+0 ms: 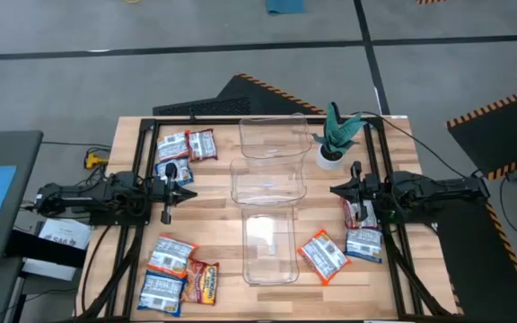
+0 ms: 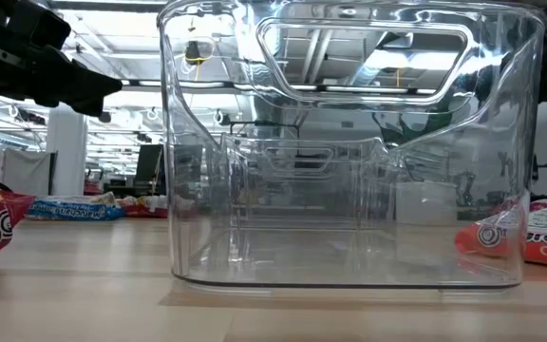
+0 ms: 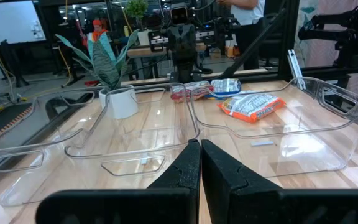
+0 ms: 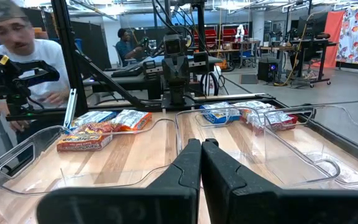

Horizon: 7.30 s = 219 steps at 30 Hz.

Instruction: Sort Maruchan noodles

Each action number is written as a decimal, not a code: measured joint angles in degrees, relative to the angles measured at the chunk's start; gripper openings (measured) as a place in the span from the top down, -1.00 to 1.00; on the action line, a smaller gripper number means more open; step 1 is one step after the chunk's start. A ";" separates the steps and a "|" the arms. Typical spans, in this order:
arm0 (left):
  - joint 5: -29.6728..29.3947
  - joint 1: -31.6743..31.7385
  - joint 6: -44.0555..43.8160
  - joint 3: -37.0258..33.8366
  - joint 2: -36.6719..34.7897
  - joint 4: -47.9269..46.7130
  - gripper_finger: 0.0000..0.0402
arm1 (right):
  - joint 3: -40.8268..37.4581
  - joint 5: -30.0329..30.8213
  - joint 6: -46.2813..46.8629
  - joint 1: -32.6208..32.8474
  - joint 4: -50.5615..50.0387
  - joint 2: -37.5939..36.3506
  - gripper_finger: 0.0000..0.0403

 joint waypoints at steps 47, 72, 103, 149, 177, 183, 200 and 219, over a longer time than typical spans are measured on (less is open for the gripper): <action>-0.02 -0.02 0.00 -0.01 0.09 0.00 1.00 | 0.01 -0.03 0.00 0.02 0.07 0.02 0.81; 0.00 -0.02 0.00 -0.01 0.09 0.00 1.00 | 0.01 -0.08 0.02 0.00 0.11 0.02 0.81; -0.02 -0.02 0.00 0.00 0.11 0.00 1.00 | 0.00 -0.08 0.01 0.01 0.13 0.02 0.81; -20.12 28.12 -16.28 47.04 67.59 -34.83 -0.29 | -0.01 -0.08 0.01 0.01 0.11 0.00 0.81; -23.85 31.21 21.04 47.10 85.26 -28.39 -0.28 | -0.01 -0.05 0.00 0.00 0.09 0.02 0.81; -22.38 32.88 22.40 47.10 85.26 -29.34 -0.28 | 0.01 -0.05 0.01 0.01 0.09 0.01 0.81; -26.62 32.85 29.34 41.82 85.26 -24.28 -0.28 | -0.01 -0.05 0.00 0.01 0.07 0.00 0.81; -26.68 32.50 26.43 42.54 84.03 -24.61 0.98 | 0.00 -0.05 0.01 0.01 0.07 0.01 0.81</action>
